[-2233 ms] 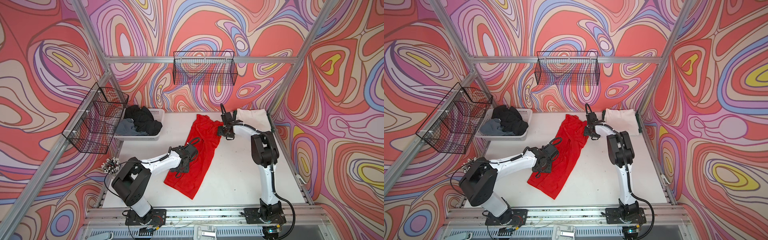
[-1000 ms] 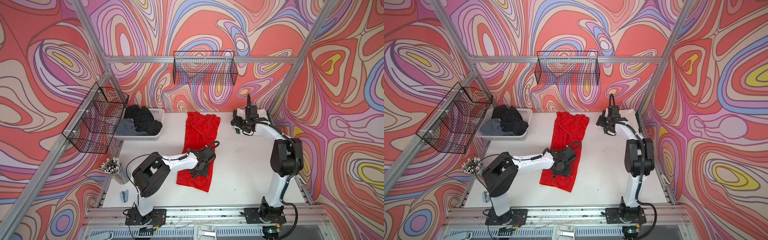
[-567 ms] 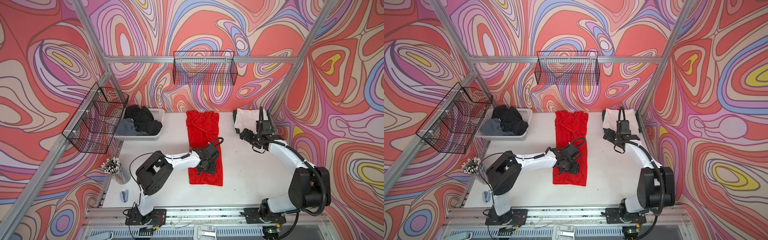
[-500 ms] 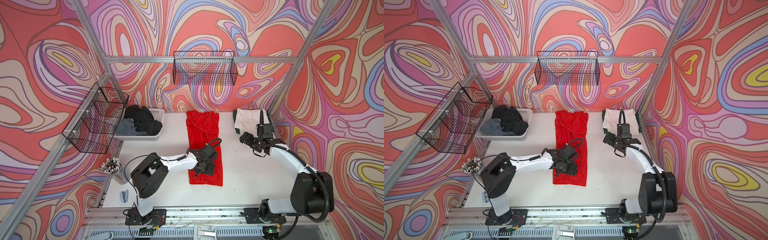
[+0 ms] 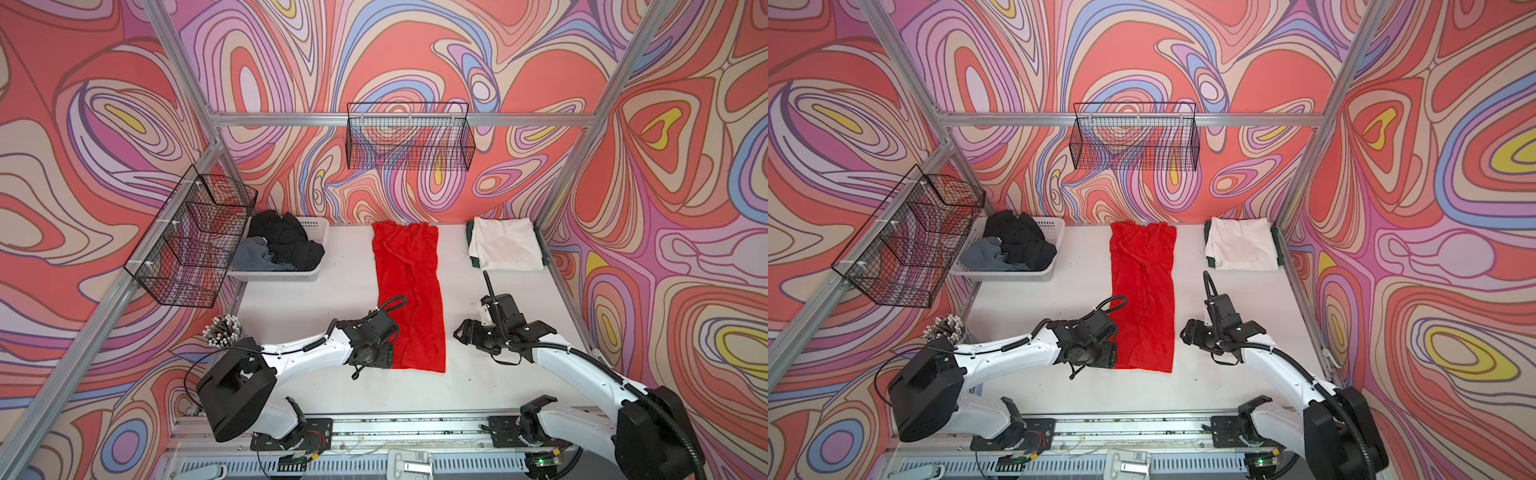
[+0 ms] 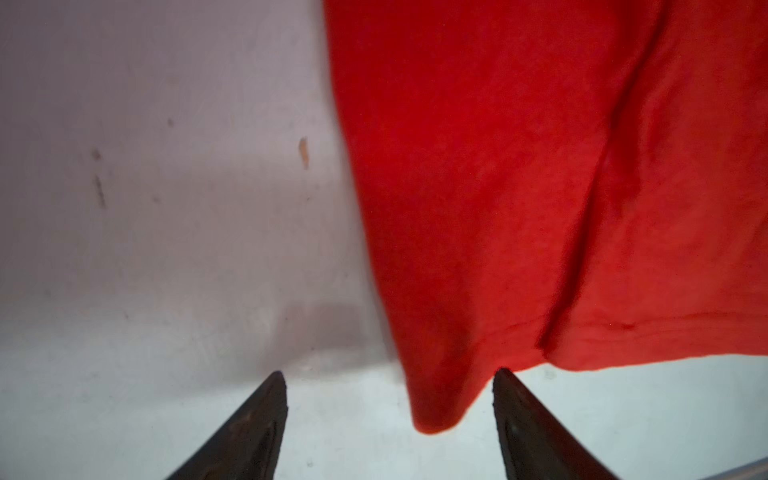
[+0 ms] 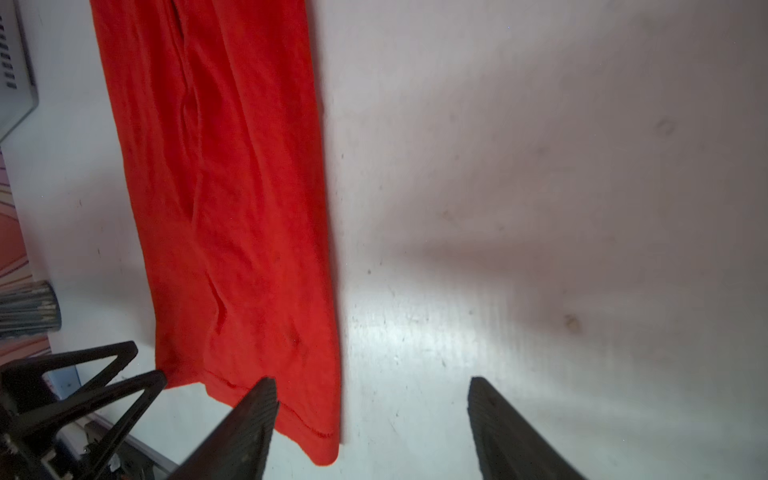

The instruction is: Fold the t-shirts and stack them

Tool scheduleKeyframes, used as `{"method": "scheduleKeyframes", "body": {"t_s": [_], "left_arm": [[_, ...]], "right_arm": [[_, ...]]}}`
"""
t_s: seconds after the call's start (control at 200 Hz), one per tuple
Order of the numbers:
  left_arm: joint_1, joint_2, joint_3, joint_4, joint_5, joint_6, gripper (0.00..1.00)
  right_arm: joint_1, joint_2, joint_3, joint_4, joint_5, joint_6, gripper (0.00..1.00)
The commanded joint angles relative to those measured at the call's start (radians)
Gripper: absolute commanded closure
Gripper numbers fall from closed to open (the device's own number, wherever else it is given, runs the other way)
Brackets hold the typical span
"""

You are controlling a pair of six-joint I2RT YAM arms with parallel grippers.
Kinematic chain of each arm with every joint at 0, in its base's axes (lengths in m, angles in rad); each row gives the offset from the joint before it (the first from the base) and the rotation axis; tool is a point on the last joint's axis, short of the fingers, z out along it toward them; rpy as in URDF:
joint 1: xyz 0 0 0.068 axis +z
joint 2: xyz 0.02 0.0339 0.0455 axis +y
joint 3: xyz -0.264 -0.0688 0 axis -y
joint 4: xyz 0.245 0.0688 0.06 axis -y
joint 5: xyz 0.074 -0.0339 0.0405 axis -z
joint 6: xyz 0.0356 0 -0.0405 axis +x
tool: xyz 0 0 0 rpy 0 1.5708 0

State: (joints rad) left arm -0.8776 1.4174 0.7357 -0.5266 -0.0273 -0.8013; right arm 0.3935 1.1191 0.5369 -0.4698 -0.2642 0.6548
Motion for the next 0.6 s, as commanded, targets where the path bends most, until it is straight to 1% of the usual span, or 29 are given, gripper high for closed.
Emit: {"method": "scheduleKeyframes", "body": {"t_s": [0.0,0.05,0.105,0.195,0.336,0.406,0.596], "left_arm": [[0.000,-0.069,-0.055,0.049,-0.012,-0.081,0.24],[0.002,-0.077,-0.077,0.078,-0.001,-0.089,0.25],[0.001,-0.071,-0.095,0.115,0.026,-0.096,0.26],[0.001,-0.048,-0.102,0.144,0.061,-0.100,0.27],[0.002,-0.031,-0.127,0.174,0.078,-0.111,0.30],[0.001,-0.029,-0.138,0.188,0.083,-0.120,0.30],[0.001,-0.013,-0.140,0.216,0.091,-0.115,0.34]], "right_arm": [[0.042,-0.011,-0.047,0.067,-0.009,0.107,0.28],[0.059,-0.003,-0.064,0.085,-0.016,0.116,0.33],[0.094,0.007,-0.072,0.100,-0.018,0.128,0.35],[0.141,0.026,-0.070,0.115,-0.025,0.145,0.36],[0.219,0.040,-0.097,0.184,-0.025,0.209,0.38],[0.257,0.066,-0.088,0.182,-0.005,0.222,0.39],[0.282,0.102,-0.093,0.182,0.022,0.234,0.47]]}}
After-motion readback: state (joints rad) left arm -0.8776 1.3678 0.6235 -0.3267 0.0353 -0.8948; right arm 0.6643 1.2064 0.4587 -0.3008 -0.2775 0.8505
